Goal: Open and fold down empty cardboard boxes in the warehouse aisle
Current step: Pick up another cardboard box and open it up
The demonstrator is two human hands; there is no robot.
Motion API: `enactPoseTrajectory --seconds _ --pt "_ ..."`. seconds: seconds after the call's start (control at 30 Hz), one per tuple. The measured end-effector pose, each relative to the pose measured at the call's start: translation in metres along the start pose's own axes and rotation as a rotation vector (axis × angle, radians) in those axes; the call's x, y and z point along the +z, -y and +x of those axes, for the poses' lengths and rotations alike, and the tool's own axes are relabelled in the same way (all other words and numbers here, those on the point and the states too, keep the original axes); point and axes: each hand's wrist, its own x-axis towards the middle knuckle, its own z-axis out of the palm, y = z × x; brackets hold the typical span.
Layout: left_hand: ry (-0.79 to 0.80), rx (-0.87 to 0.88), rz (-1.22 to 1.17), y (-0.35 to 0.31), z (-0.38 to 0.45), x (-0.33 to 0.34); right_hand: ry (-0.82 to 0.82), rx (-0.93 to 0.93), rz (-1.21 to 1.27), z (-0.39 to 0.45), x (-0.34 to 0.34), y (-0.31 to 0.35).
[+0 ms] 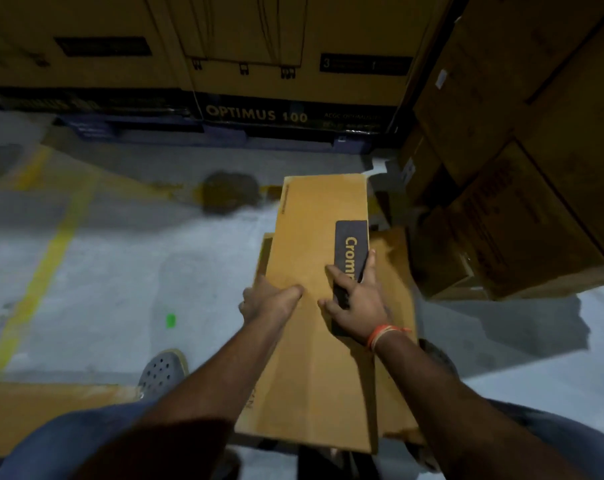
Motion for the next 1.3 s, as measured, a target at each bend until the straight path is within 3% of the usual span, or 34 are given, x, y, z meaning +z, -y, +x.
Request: enactPoseTrajectory --seconds 0.1,0.17,0.23,0.3,0.4,0.57,0.73,0.97,1.13,1.3 --pt "-0.204 0.11 0.179 0.004 -0.033 -0.048 0.022 -0.111 0.245 -0.001 0.014 0.021" --pt "-0.239 0.28 0.183 0.014 -0.044 -0.06 0.027 -0.099 0.277 0.001 0.027 0.028" --pt "-0.018 0.395 0.06 0.023 -0.041 -0.057 0.098 -0.002 0.14 0.001 0.034 0.029" --pt "0.22 0.427 0.096 0.034 -0.033 -0.045 0.17 0.069 0.057 -0.002 0.033 0.024" --pt "0.244 0.494 0.331 0.046 -0.024 -0.03 0.177 0.035 0.009 -0.011 0.021 0.017" --pt "0.265 0.483 0.306 0.045 -0.011 -0.011 0.226 -0.093 -0.133 -0.011 0.017 0.02" --pt "0.305 0.468 0.336 0.049 -0.006 0.003 0.398 -0.172 -0.036 -0.005 0.045 0.029" --pt "0.349 0.39 0.425 0.068 0.011 0.007 0.642 0.116 0.242 0.0 0.079 0.035" --pt "0.289 0.359 0.574 0.073 0.016 0.008 0.62 0.16 0.131 0.0 0.082 0.03" --pt "0.252 0.332 0.557 0.075 0.026 0.009 0.351 0.169 -0.091 0.001 0.073 0.055"
